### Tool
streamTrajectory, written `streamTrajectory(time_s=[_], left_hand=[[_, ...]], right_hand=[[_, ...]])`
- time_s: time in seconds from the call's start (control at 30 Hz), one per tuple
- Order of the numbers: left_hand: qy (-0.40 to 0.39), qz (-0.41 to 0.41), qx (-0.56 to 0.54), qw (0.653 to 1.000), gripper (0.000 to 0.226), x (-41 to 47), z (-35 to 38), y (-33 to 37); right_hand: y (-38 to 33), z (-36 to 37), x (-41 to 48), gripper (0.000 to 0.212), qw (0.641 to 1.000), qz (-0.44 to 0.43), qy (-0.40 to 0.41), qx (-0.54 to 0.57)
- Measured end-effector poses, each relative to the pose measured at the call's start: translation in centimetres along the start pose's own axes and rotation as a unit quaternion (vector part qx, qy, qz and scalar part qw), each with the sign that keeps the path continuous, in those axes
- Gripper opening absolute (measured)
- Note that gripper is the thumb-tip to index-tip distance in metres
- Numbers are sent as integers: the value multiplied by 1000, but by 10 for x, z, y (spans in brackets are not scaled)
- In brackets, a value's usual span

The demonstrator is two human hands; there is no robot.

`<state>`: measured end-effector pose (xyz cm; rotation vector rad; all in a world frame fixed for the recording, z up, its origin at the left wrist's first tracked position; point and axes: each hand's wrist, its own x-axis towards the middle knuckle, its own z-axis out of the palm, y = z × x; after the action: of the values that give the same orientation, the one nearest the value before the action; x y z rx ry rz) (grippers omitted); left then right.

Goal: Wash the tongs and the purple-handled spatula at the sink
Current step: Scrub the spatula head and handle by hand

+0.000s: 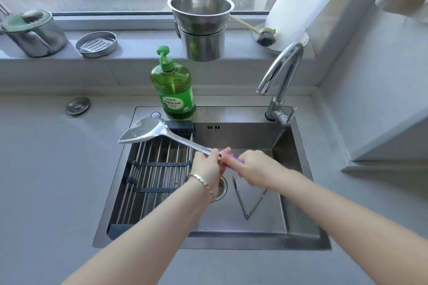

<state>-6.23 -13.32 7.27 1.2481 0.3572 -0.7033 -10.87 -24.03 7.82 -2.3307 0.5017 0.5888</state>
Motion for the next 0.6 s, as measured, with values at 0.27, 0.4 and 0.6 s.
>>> streamTrajectory(time_s=[0.27,0.4,0.6], left_hand=[[28,7,-46,999,21,-1,0,8],[81,5,-12,997,23,-1,6,1],[45,-3,-27,999,14,2,3,1]], right_hand=[[-6,9,2,57,996,-44,73,-10],[-11,42,14,48,887,-140,353,-265],[-13,6,10,59,994,4,-67,91]])
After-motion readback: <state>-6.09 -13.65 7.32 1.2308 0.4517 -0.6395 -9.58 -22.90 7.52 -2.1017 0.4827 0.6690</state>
